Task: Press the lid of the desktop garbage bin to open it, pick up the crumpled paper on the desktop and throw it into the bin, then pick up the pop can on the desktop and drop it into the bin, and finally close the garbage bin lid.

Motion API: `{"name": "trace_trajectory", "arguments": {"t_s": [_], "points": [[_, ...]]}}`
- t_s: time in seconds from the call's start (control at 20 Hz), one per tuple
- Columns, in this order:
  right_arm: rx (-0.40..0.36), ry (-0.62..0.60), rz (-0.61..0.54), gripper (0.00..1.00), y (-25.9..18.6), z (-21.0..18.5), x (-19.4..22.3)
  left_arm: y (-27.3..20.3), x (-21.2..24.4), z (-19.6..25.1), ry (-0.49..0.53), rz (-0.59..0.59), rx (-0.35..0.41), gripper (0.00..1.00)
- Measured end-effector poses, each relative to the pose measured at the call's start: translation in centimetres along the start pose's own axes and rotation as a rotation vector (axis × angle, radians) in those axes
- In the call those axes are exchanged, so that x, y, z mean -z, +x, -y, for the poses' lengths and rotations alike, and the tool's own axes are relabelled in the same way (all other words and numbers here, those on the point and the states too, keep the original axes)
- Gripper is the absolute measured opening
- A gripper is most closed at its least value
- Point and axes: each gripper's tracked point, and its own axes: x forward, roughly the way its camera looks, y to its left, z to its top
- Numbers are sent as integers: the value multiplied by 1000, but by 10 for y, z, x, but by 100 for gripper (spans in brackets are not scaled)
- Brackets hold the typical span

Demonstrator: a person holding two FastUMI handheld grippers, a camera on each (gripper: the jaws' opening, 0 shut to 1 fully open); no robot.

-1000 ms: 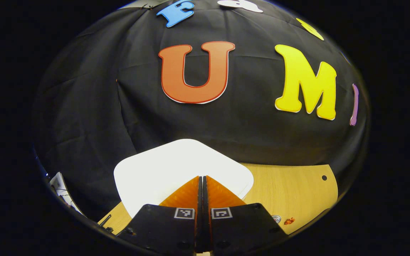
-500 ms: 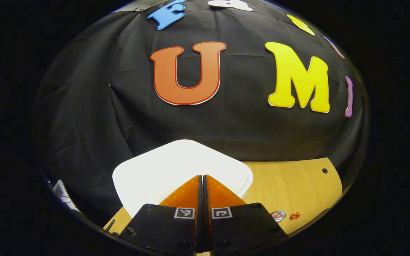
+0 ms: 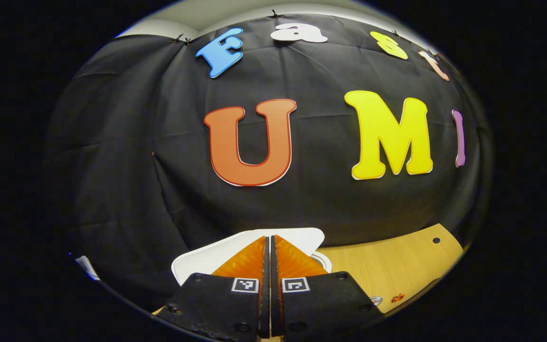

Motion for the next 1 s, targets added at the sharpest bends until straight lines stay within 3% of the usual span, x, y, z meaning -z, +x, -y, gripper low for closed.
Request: {"name": "trace_trajectory", "arguments": {"t_s": [0.05,0.15,0.2,0.25,0.3,0.4,1.0], "points": [[2,-1,3,96,-1,1,-1,1,0,0,-8,4,2,6],[7,-4,7,96,-3,2,-2,0,1,0,-32,5,6,21],[8,-5,6,96,-4,2,-2,-2,3,-4,-44,5,5,40],[8,-5,3,96,-4,2,-2,-3,4,-6,-50,6,3,52],[8,-7,0,96,-5,1,-1,-4,4,-8,-54,7,-1,77],[8,-13,1,97,-7,0,-2,-7,1,-12,-62,24,-5,96],[2,-34,1,96,-11,-9,0,-51,-44,-1,-69,173,49,99]]}}
